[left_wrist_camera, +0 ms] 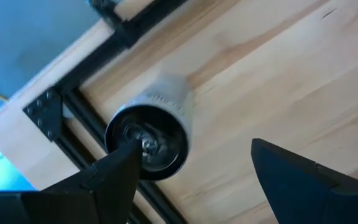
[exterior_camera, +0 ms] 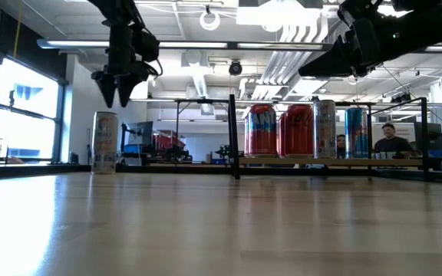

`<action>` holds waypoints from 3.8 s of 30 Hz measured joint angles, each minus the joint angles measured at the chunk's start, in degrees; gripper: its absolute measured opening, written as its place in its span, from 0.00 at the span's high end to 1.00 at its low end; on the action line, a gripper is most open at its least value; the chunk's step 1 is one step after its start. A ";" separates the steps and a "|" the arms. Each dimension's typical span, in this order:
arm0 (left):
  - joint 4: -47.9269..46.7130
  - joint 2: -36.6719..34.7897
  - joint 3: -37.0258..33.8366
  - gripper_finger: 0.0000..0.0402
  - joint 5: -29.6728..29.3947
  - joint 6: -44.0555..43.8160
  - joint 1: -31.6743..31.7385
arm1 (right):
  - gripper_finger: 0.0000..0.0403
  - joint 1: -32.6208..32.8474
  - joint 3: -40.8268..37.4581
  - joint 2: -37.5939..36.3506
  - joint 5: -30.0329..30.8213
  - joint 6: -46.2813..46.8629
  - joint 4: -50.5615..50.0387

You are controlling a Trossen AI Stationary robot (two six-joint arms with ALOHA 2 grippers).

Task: Place canned beverage on shelf
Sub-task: Put the white yellow soda can on the shelf aligned with the white yellow soda can

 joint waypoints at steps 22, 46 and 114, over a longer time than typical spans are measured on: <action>3.62 -1.53 -5.03 0.27 -4.54 0.30 4.14 | 0.95 0.00 0.00 0.00 -0.11 0.04 -0.20; 10.19 -1.69 -13.67 0.34 -0.12 4.39 5.93 | 0.95 0.00 0.00 0.00 -0.09 0.08 -0.20; 6.24 24.04 20.99 0.28 10.37 -1.50 -42.53 | 0.95 4.50 0.96 -4.74 2.10 2.60 -7.94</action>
